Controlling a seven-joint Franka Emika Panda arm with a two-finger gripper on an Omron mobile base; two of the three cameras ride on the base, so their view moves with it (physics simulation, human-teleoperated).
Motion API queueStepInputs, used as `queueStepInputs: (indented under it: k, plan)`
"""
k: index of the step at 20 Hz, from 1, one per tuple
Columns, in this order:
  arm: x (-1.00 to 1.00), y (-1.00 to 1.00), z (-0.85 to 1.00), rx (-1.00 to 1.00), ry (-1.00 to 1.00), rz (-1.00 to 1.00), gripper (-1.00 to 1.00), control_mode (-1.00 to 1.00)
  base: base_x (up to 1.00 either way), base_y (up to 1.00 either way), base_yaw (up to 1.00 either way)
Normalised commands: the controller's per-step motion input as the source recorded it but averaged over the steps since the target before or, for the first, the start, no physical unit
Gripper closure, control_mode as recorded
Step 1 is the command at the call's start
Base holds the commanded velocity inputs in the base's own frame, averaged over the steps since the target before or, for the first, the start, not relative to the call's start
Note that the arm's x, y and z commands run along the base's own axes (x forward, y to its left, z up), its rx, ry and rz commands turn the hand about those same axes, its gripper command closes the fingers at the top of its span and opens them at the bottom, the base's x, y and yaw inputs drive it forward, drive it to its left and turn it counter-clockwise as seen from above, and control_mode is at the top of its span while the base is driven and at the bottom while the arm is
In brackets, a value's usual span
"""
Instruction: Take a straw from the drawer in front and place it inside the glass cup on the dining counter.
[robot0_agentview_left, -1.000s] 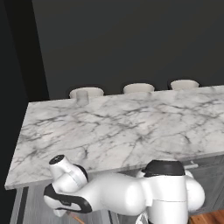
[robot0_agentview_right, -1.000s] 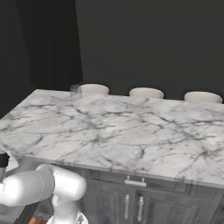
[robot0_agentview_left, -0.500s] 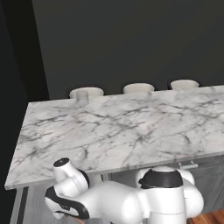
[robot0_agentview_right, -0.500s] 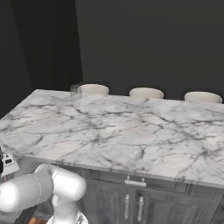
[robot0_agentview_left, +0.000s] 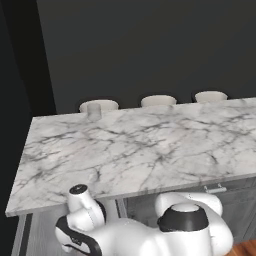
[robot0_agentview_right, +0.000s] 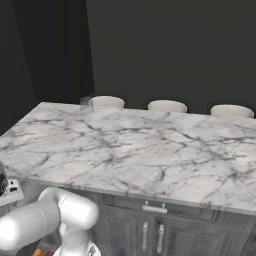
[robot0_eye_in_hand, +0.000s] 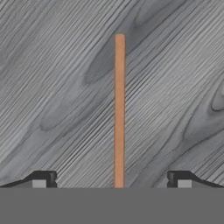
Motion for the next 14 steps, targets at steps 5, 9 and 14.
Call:
queueStepInputs:
  k: [5, 9, 14]
  plan:
    - [0.0, 0.04, 0.0, 0.05, -0.14, -0.04, -1.0, -1.0, 0.0, 0.0, 0.0]
    - [0.0, 0.0, -0.07, 0.01, -0.07, -0.11, -1.0, -1.0, 0.0, 0.0, 0.0]
    - [0.0, 0.0, -0.21, 0.02, 0.0, -0.15, -1.0, -1.0, 0.0, 0.0, 0.0]
